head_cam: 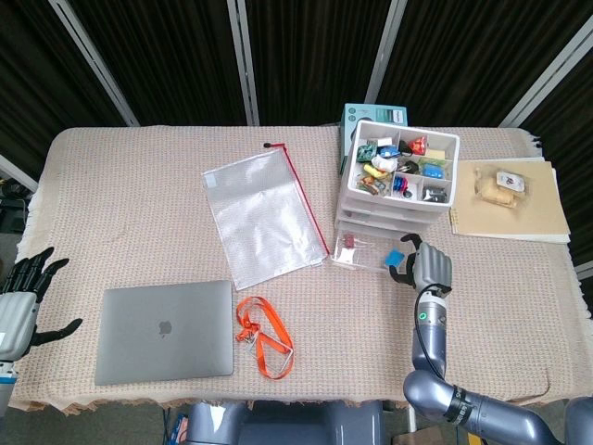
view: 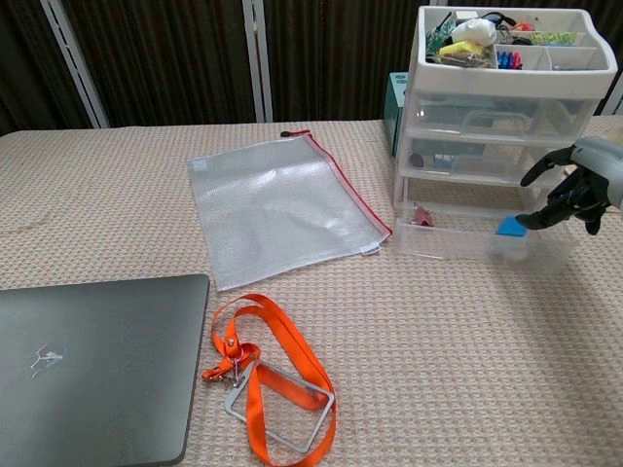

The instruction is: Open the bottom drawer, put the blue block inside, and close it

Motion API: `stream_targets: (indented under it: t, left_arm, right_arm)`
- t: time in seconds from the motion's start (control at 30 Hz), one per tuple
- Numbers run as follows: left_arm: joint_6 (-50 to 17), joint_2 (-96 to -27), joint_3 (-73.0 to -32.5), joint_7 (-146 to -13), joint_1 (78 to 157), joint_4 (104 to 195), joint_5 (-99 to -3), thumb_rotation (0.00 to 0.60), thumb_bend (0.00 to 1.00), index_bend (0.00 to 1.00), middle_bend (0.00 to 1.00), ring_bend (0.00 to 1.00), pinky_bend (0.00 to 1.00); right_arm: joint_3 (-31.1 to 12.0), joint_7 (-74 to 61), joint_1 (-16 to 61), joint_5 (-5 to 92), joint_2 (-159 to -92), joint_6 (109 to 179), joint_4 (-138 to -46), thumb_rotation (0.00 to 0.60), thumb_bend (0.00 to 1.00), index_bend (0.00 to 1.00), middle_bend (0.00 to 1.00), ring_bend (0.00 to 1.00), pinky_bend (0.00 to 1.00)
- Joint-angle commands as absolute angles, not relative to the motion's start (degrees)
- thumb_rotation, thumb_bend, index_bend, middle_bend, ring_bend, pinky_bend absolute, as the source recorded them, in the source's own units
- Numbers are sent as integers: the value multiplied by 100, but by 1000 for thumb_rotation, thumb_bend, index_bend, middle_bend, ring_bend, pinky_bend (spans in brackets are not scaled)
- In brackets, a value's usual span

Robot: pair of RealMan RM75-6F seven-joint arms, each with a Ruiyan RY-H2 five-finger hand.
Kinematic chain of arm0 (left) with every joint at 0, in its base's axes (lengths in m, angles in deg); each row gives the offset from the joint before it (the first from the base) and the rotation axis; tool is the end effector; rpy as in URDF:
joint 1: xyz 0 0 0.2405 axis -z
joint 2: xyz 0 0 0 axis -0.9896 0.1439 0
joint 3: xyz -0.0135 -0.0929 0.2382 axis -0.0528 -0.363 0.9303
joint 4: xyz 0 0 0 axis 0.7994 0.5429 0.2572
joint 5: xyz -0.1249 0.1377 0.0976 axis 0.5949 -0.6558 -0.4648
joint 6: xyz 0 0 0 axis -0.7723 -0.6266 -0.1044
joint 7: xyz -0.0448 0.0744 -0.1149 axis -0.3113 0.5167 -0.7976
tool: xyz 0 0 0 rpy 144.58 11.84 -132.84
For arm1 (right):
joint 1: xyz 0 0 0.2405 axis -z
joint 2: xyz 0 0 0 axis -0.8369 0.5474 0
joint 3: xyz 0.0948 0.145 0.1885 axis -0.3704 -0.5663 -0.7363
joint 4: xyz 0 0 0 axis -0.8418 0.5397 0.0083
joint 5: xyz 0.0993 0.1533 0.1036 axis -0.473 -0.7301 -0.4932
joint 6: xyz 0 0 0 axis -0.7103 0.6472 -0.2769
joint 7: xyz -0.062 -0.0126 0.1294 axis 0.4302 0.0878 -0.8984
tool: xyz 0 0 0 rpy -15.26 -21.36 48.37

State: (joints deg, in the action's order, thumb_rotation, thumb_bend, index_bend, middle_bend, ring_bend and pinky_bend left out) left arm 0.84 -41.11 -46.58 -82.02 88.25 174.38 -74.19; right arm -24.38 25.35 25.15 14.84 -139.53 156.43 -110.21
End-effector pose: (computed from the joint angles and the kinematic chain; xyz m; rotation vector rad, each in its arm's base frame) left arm -0.2976 0.1851 0.1516 -1.3879 -1.0236 -0.9454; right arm -0.1939 -0.3263 0.0066 1.0471 -1.4018 0.8412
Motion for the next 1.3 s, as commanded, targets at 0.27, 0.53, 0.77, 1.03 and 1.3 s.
stream_targets:
  t: [0.27, 0.53, 0.77, 1.03, 1.3]
  left_arm:
    - [91, -4114, -4660, -8211, 8819, 17438, -7414, 600, 191, 138, 0, 0, 0]
    - [80, -4124, -4662, -8197, 8827, 17440, -7412, 600, 192, 139, 0, 0, 0]
    - [122, -4150, -4667, -8167, 8820, 17424, -7438, 600, 190, 139, 0, 0, 0]
    - [212, -4193, -4686, -8193, 8800, 17386, -7480, 600, 192, 138, 0, 0, 0]
    - [248, -4222, -4705, -8230, 8796, 17346, -7491, 600, 192, 135, 0, 0, 0]
  right_arm:
    - [-2247, 2382, 2624, 1742, -13868, 15738, -11206, 600, 172, 257, 776, 783, 678]
    - [-1416, 1680, 3084, 3105, -13427, 15740, -11709, 600, 195, 417, 561, 548, 460]
    - [-183, 1445, 3236, 5508, -12994, 15867, -11210, 600, 203, 418, 454, 334, 313]
    - [513, 2095, 3109, 6928, -13024, 15871, -9916, 600, 224, 174, 100, 2, 44]
    - [739, 3421, 2941, 7623, -13225, 15649, -8918, 600, 237, 154, 62, 0, 30]
